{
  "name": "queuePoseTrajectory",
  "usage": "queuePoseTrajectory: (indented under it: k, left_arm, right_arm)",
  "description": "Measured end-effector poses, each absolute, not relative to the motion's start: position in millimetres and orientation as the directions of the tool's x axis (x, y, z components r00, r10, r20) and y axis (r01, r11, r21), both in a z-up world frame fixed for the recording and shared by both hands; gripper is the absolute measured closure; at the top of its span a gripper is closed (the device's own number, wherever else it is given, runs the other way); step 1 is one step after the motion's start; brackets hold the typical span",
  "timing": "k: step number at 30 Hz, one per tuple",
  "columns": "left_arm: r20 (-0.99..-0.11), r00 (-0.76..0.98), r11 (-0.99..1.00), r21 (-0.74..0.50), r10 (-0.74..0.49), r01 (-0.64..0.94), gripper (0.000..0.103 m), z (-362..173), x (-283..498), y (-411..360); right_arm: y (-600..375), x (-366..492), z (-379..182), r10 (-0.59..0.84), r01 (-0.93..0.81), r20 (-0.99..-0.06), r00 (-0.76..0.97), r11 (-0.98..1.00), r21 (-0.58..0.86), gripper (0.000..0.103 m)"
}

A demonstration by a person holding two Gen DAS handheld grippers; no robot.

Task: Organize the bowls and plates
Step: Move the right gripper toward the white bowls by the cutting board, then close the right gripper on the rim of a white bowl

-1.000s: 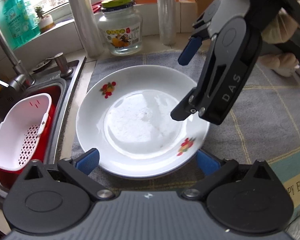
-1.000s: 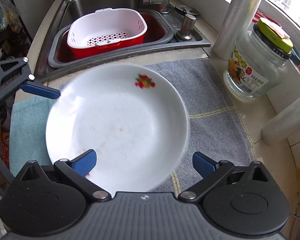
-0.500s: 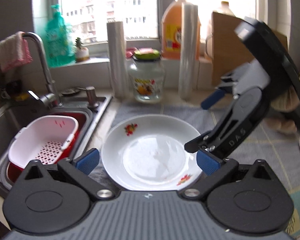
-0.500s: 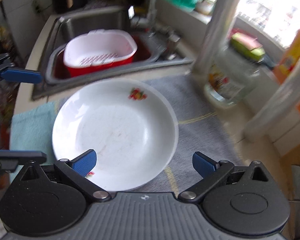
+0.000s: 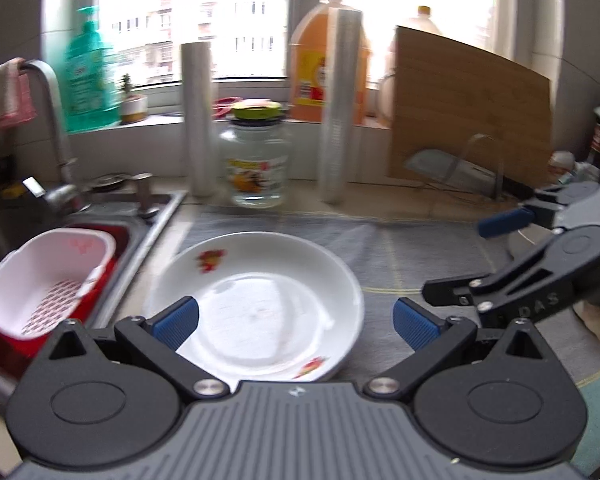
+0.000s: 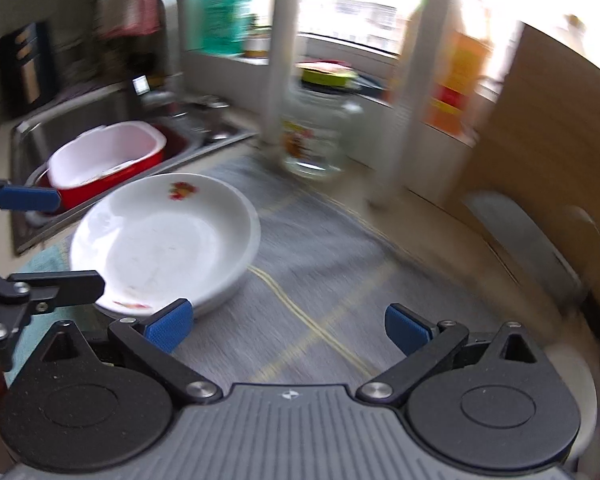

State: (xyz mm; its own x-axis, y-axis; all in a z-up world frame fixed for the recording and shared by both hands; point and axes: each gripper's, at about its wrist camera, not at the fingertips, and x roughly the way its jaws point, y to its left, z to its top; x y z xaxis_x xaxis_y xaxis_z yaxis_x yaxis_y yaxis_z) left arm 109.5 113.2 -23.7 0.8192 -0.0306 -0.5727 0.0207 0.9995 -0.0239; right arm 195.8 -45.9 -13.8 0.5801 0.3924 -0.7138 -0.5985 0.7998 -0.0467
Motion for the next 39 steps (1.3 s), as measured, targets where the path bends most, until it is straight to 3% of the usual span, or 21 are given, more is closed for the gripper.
queuePoseTrajectory:
  k: [12,17,27,39]
  left_arm:
    - [-0.590,0.723,0.912,-0.060,-0.360,0.405,0.001,-47.1,147.3,22.3]
    - [-0.604,0.675,0.872,-0.069,-0.424,0.485,0.001,-53.3,150.7,-21.5]
    - [-0.599,0.643,0.811,-0.017,-0.477,0.585,0.001,-56.8,140.2,-110.3]
    - [-0.675,0.616,0.825,0.018,-0.407,0.565,0.001,-77.4,147.4,-183.7]
  right_arm:
    - [-161.5,154.8,-26.7,0.106,-0.218,-0.730,0.675,0.974,-0.060,0.000]
    - [-211.6,136.9,-28.5,0.032,-0.099,-0.732,0.680,0.994,-0.049,0.000]
    - [-301.3,125.0,-37.6,0.020,-0.025,-0.732,0.681,1.000,0.005,0.000]
    - [-367.5,143.4,-53.4,0.157,-0.112,-0.733,0.662,0.988,0.111,0.000]
